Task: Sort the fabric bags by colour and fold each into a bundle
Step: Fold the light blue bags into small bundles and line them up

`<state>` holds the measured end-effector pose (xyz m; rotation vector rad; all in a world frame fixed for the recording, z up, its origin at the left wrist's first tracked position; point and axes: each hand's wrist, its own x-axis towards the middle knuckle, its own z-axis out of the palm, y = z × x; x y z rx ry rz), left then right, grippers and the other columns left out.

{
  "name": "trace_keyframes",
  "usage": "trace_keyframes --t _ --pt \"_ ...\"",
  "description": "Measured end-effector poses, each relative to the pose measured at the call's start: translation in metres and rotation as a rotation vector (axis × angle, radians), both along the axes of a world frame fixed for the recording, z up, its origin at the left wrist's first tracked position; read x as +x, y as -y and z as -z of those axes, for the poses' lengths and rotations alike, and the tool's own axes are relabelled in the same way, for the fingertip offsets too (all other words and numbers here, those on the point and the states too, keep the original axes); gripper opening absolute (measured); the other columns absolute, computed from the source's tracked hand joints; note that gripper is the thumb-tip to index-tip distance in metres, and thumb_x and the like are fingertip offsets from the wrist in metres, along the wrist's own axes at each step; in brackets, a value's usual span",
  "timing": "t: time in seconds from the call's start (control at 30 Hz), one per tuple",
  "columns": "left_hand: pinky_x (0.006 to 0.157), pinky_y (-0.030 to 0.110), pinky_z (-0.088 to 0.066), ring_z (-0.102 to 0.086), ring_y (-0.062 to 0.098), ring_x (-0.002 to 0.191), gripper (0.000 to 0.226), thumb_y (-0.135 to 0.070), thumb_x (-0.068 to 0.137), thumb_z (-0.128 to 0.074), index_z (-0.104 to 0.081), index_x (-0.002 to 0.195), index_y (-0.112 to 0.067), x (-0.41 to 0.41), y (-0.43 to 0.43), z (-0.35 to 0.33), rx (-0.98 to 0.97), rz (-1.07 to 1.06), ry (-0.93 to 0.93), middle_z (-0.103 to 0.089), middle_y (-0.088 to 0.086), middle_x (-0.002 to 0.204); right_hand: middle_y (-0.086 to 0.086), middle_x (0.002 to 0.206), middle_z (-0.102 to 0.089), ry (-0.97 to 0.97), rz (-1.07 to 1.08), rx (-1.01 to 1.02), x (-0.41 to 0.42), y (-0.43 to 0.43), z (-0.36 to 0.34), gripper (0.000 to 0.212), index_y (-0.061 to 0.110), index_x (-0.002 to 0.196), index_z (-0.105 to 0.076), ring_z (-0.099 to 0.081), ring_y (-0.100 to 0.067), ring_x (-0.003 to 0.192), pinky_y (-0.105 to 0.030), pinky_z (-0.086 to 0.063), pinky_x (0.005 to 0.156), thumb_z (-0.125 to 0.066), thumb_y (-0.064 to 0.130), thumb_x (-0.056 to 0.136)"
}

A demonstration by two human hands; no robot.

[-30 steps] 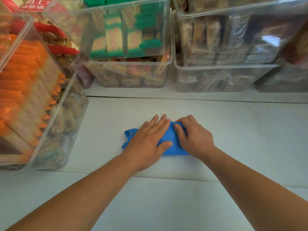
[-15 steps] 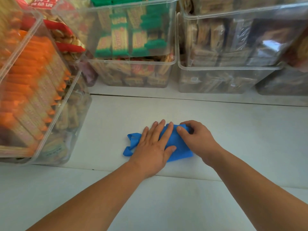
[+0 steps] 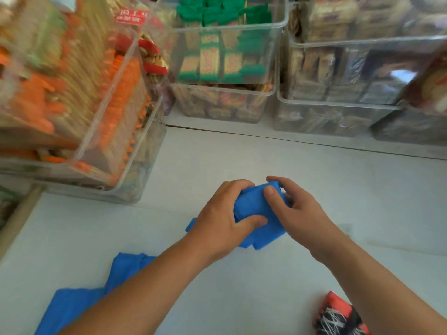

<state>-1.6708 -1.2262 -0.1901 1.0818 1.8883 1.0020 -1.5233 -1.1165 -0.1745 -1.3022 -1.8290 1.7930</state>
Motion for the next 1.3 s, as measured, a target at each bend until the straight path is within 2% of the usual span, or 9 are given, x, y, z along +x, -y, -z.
trace_keyframes --t 0.17,0.37,0.47,0.67,0.77,0.87,1.03,1.2,1.3 --pt "0.093 0.02 -0.051 -0.055 -0.003 0.113 0.08 -0.029 0.086 -0.082 -0.041 0.152 -0.046 0.03 0.05 -0.047 0.014 -0.031 0.061 -0.051 -0.024 0.12 0.01 0.11 -0.068 -0.06 -0.032 0.001 0.018 0.049 -0.053 0.028 0.057 0.125 -0.058 -0.066 0.001 0.09 -0.011 -0.05 0.066 -0.057 0.04 0.102" --pt "0.085 0.019 -0.053 -0.063 0.002 0.103 0.06 -0.021 0.08 -0.088 -0.066 0.136 -0.025 0.073 0.105 -0.092 0.131 -0.22 0.14 -0.059 -0.017 0.11 -0.001 0.101 -0.069 -0.077 -0.031 0.029 0.046 0.103 -0.101 0.011 0.042 0.111 -0.066 -0.066 -0.012 0.085 -0.025 -0.051 0.07 -0.061 0.038 0.102" --pt "0.086 0.022 -0.054 -0.064 0.003 0.103 0.052 -0.024 0.082 -0.087 -0.07 0.131 -0.025 0.087 0.129 -0.102 0.143 -0.276 0.172 -0.062 -0.016 0.109 -0.001 0.094 -0.07 -0.086 0.032 0.041 0.055 0.129 -0.115 0.006 0.037 0.102 -0.069 -0.063 -0.01 0.077 -0.022 -0.049 0.066 -0.064 0.036 0.1" --pt "0.103 0.015 -0.045 -0.055 -0.012 0.119 0.048 -0.037 0.107 -0.05 -0.04 0.154 -0.041 0.077 0.161 -0.13 -0.077 -0.03 0.207 -0.057 -0.026 0.135 0.004 0.088 -0.073 -0.101 0.06 0.035 0.057 0.15 -0.14 0.006 0.03 0.093 -0.072 -0.07 -0.019 0.084 -0.031 -0.056 0.07 -0.071 0.025 0.096" --pt "0.099 0.027 -0.054 -0.065 -0.003 0.111 0.036 -0.019 0.104 -0.058 -0.059 0.131 -0.043 0.063 0.167 -0.146 -0.001 -0.082 0.229 -0.07 -0.02 0.119 0.004 0.093 -0.076 -0.104 0.001 0.004 0.048 0.15 -0.153 0.023 0.037 0.109 -0.071 -0.071 -0.024 0.091 -0.04 -0.06 0.078 -0.078 0.027 0.09" --pt "0.097 0.038 -0.057 -0.067 0.005 0.107 0.032 -0.011 0.1 -0.061 -0.064 0.117 -0.039 0.048 0.176 -0.151 0.045 -0.173 0.245 -0.072 -0.015 0.111 0.001 0.104 -0.078 -0.074 -0.103 -0.119 0.043 0.149 -0.163 0.052 0.033 0.128 -0.065 -0.074 -0.02 0.099 -0.035 -0.059 0.084 -0.086 0.03 0.081" --pt "0.099 0.039 -0.058 -0.069 0.007 0.111 0.031 -0.014 0.101 -0.063 -0.066 0.12 -0.038 0.037 0.192 -0.161 0.075 -0.166 0.355 -0.074 -0.012 0.115 -0.005 0.095 -0.078 0.013 -0.206 -0.086 0.026 0.16 -0.172 0.025 0.02 0.101 -0.078 -0.076 -0.025 0.088 -0.036 -0.062 0.075 -0.088 0.03 0.081" --pt "0.103 0.033 -0.053 -0.063 -0.001 0.117 0.063 -0.041 0.087 -0.078 -0.05 0.144 -0.04 0.007 0.211 -0.157 -0.186 -0.052 0.296 -0.067 -0.015 0.124 -0.008 0.095 -0.078 0.02 -0.084 -0.101 0.013 0.166 -0.166 0.024 0.014 0.1 -0.077 -0.075 -0.03 0.09 -0.034 -0.06 0.07 -0.083 0.031 0.085" --pt "0.09 0.021 -0.055 -0.064 -0.005 0.1 0.039 -0.038 0.086 -0.078 -0.067 0.124 -0.034 -0.004 0.225 -0.156 -0.295 0.017 0.298 -0.072 -0.014 0.108 -0.009 0.098 -0.077 0.038 -0.06 -0.097 0.008 0.16 -0.159 0.028 0.013 0.103 -0.076 -0.074 -0.033 0.094 -0.037 -0.058 0.074 -0.081 0.035 0.087"
